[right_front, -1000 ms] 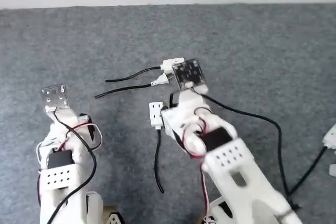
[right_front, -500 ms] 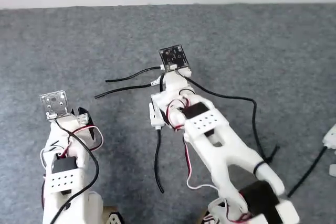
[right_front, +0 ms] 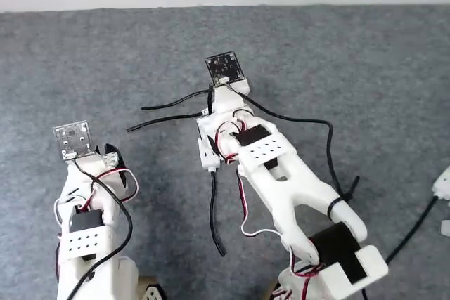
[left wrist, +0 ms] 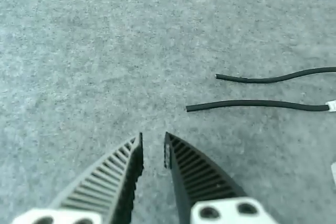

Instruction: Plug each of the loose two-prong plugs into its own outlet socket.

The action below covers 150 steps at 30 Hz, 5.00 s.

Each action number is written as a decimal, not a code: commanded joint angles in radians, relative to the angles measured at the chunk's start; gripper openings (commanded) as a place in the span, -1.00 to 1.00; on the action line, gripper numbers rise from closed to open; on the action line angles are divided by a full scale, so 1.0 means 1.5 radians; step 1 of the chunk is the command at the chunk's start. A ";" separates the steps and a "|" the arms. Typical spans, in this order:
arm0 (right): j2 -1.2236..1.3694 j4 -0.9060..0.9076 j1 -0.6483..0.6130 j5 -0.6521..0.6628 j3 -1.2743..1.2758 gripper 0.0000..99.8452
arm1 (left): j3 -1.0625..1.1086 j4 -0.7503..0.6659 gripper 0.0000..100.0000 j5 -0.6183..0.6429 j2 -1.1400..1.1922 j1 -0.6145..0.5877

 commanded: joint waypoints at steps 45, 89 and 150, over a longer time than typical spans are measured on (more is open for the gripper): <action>0.057 0.140 0.003 0.100 -0.008 -0.98 | -0.005 -0.018 -0.88 0.003 -0.012 -0.004; 0.227 0.295 -0.077 0.086 -0.283 -0.98 | -0.005 -0.019 -0.87 0.003 -0.012 -0.002; -0.028 0.593 0.778 0.312 -0.347 -0.43 | -0.074 0.191 -0.49 -0.148 -0.007 0.051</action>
